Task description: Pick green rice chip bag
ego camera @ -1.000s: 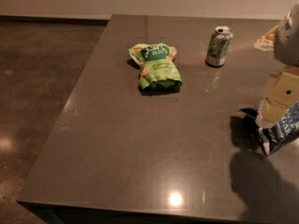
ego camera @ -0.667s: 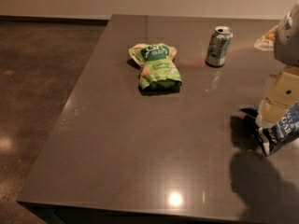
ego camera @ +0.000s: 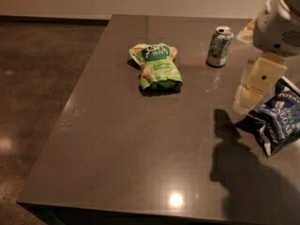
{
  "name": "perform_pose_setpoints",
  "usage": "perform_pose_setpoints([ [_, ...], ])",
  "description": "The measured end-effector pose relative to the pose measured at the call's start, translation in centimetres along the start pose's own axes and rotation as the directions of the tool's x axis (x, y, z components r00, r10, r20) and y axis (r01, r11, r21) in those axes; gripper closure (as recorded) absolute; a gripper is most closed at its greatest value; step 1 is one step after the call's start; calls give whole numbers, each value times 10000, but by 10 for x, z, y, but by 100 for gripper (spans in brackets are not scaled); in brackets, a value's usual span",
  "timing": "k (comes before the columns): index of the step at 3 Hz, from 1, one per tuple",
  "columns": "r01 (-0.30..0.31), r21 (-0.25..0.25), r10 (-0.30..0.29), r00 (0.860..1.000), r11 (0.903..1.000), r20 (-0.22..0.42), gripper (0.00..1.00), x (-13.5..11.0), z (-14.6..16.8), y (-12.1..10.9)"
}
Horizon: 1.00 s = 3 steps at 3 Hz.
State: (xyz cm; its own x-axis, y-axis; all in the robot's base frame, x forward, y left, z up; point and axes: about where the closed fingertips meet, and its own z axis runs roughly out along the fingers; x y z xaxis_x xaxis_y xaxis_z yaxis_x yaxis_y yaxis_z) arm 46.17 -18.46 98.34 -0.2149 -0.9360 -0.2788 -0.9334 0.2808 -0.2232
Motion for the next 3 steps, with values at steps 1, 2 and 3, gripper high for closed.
perform_pose_setpoints([
  [1, -158, -232, 165, 9994, 9996, 320, 0, -27, 19, -19],
  [2, -536, -348, 550, 9976, 9980, 414, 0, -56, 41, -40],
  [3, -1107, -454, 1125, 9928, 9928, 404, 0, -90, 67, -55],
])
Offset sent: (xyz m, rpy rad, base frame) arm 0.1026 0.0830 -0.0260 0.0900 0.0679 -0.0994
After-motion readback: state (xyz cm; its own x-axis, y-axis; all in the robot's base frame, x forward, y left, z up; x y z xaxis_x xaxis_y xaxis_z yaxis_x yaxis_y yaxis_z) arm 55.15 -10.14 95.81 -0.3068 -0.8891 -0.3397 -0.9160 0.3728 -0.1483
